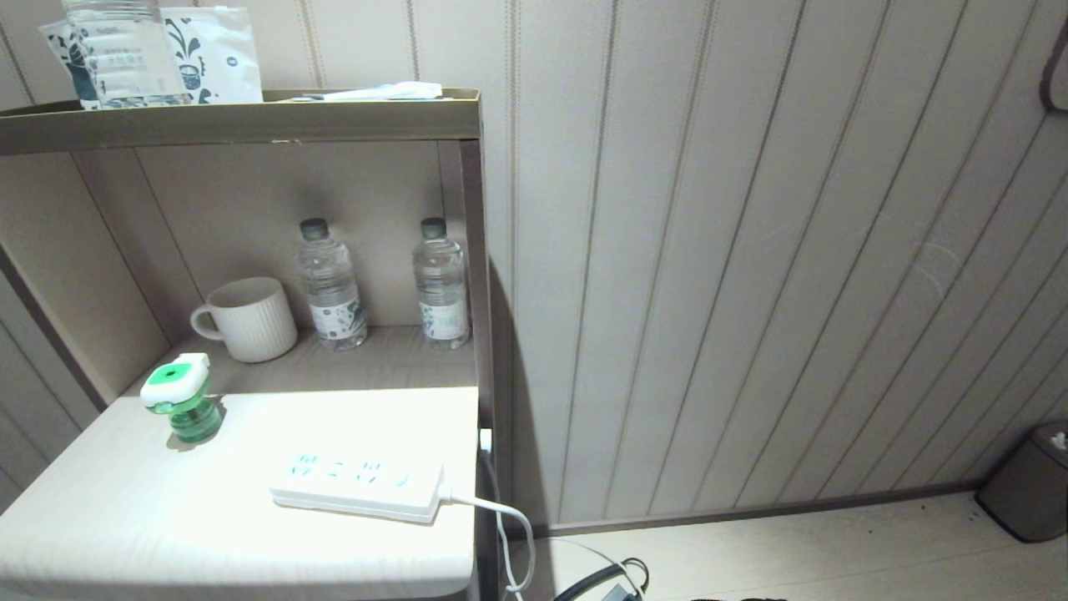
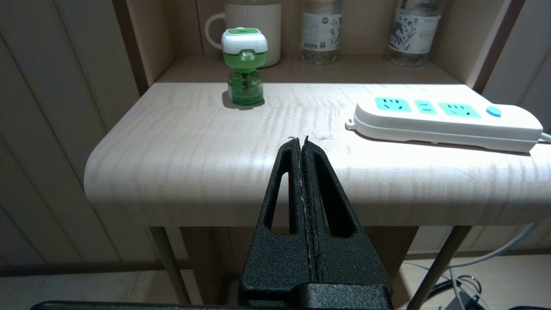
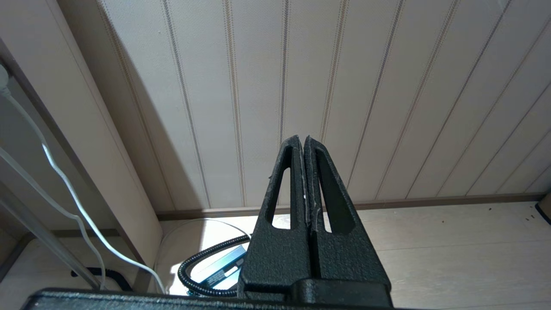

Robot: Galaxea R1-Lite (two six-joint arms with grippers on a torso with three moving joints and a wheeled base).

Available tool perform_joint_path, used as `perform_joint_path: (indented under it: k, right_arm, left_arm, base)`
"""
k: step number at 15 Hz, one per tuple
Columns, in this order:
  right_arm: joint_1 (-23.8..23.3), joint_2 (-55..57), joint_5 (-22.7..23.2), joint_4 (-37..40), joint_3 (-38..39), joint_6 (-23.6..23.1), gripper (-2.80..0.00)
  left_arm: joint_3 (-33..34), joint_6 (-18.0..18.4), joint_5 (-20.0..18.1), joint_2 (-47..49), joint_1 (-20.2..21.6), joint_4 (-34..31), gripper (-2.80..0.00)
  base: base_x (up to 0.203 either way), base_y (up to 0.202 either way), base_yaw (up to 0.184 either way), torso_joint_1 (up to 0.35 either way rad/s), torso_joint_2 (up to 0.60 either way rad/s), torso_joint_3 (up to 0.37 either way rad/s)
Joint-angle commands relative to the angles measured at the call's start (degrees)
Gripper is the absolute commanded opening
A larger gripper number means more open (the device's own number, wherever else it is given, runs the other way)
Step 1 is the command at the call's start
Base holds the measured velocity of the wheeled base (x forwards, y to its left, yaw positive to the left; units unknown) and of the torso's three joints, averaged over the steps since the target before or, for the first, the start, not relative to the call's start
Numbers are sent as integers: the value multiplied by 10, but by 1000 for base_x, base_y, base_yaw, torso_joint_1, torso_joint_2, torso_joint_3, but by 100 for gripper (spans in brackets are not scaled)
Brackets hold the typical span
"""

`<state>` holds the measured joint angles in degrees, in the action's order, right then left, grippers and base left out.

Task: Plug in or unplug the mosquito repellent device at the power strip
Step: Pick up the mosquito repellent liquid

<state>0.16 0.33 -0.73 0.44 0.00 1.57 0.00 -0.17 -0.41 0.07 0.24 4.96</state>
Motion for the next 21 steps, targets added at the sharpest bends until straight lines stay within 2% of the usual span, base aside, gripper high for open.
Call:
perform_joint_path:
  k: [1,3,7,9,10,12,14,17,21]
  right_arm:
    - [0,1,-1,0,0,0,-280]
    - [0,1,0,0,0,0,-280]
    - [0,1,0,-1,0,-7,-280]
    - [0,-1,0,-2,0,-5,-280]
    - [0,-1,0,-2,0,-5,-280]
    - [0,-1,0,-2,0,-4,-280]
    - [0,-1,0,-1,0,-4,-280]
    - [0,-1,0,-2,0,-4,-280]
    - [0,-1,0,-2,0,-4,-280]
  left_arm:
    - [0,2,0,-1,0,5,-280]
    - [-31,0,2,16,1,-3,-280]
    - [-138,-15,2,179,0,11,-280]
    - [-159,-21,1,285,0,61,-280]
    - [-164,-22,1,336,1,113,-280]
    - [-165,-23,1,420,1,228,-280]
    - [-144,-25,1,462,1,293,-280]
    - [-92,-29,-1,466,1,298,-280]
    - [-84,-44,-3,499,1,305,-280]
  base:
    - [0,0,0,0,0,0]
    - [0,0,0,0,0,0]
    - [0,0,0,0,0,0]
    - [0,0,0,0,0,0]
    - [0,0,0,0,0,0]
    - [0,0,0,0,0,0]
    - [0,0,0,0,0,0]
    - [0,0,0,0,0,0]
    - [0,0,0,0,0,0]
